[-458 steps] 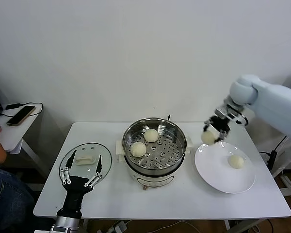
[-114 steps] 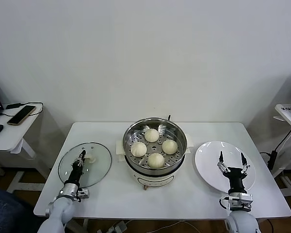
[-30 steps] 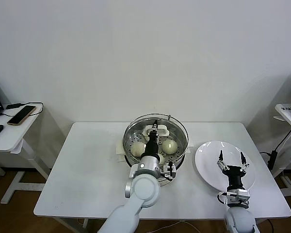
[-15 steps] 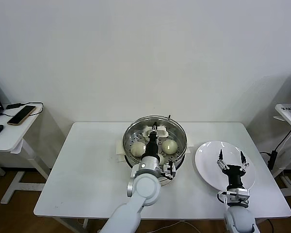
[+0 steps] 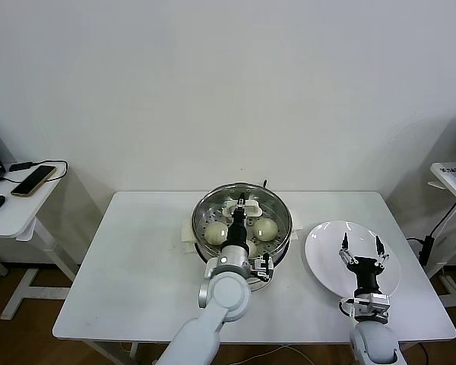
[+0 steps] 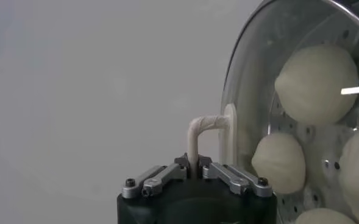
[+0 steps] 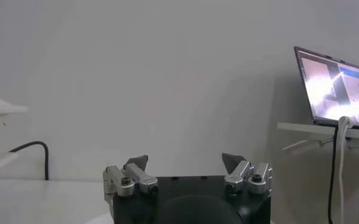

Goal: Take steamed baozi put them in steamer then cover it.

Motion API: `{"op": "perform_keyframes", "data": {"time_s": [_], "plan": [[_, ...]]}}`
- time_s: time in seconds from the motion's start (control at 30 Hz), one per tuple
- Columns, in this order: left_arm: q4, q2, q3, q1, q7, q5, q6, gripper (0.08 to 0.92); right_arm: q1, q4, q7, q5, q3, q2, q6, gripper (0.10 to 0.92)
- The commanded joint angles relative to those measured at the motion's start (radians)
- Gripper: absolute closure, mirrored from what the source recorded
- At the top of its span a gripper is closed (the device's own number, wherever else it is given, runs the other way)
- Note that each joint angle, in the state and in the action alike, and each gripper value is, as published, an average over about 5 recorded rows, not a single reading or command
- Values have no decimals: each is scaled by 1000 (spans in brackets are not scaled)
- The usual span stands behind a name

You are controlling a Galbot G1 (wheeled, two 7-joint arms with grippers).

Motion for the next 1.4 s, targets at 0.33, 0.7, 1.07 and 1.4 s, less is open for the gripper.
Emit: {"op": "perform_keyframes", "data": {"time_s": [0.33, 0.7, 1.07, 1.4], "plan": [[-13, -5, -2, 17, -3, 2, -9, 811, 6, -2, 2, -1, -3, 5, -1, 203], [8, -8, -8, 19, -3, 10, -24, 811, 7, 4, 4, 2, 1, 6, -1, 203], [-42, 0, -8, 42, -7, -1, -29, 692, 4, 4, 4, 0, 2, 7, -1, 203], [-272, 96, 35, 125, 13, -103, -3, 407, 8, 6, 4, -1, -1, 8, -2, 203]]}}
